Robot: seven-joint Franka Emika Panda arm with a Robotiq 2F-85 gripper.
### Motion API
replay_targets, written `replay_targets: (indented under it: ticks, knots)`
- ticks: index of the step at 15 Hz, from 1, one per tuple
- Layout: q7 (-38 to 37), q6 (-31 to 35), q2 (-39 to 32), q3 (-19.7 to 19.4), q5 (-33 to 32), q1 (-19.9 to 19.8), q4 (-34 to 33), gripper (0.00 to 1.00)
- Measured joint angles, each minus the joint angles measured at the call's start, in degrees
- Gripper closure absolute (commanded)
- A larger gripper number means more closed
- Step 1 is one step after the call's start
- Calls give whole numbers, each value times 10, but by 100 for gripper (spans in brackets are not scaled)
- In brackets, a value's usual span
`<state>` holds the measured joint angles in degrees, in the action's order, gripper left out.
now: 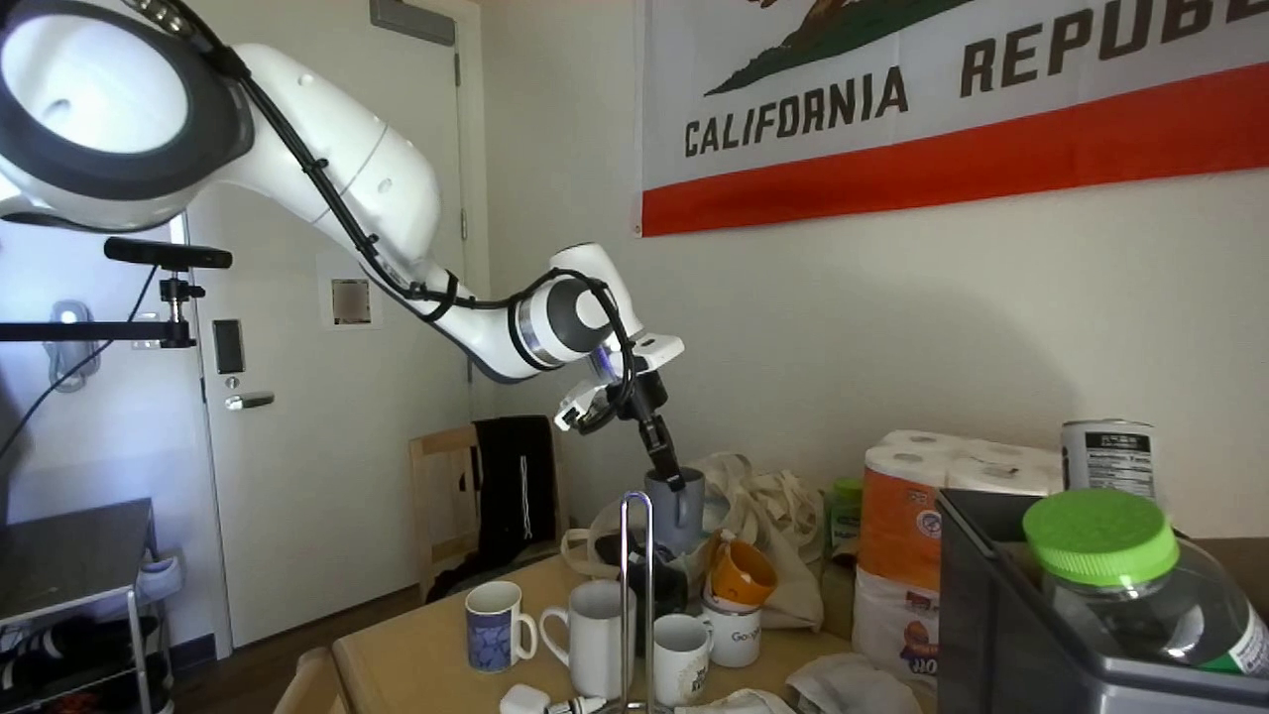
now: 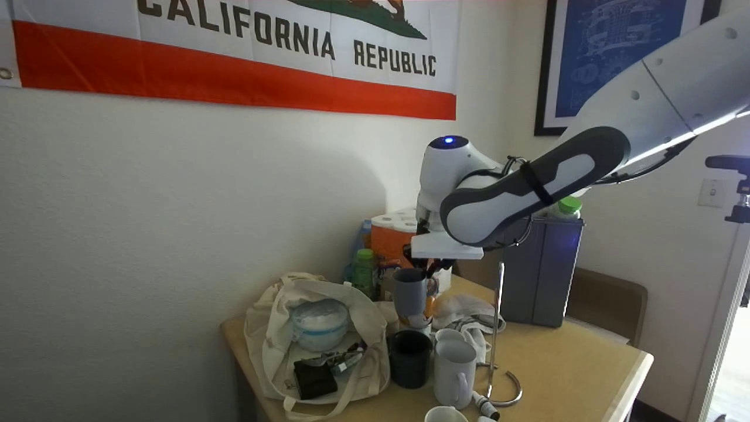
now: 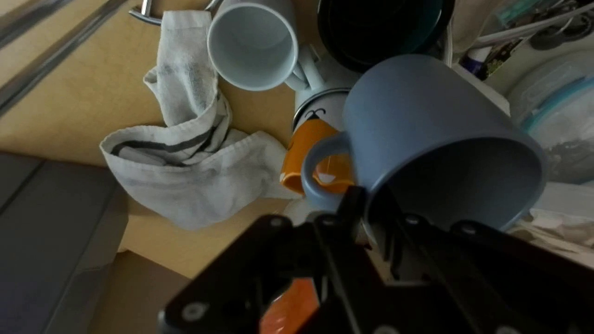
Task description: Take the gray cup from the black cup and put it on the table
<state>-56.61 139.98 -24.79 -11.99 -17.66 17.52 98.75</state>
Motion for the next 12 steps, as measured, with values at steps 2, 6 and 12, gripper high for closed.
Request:
replay_targets:
  ticks: [2, 6, 12]
  knots:
    - [-5, -12, 13, 0, 0, -9, -6, 97]
    - [-50, -30, 39, -1, -5, -34, -8, 97]
    - [-176, -44, 71, -20, -72, -65, 21, 97]
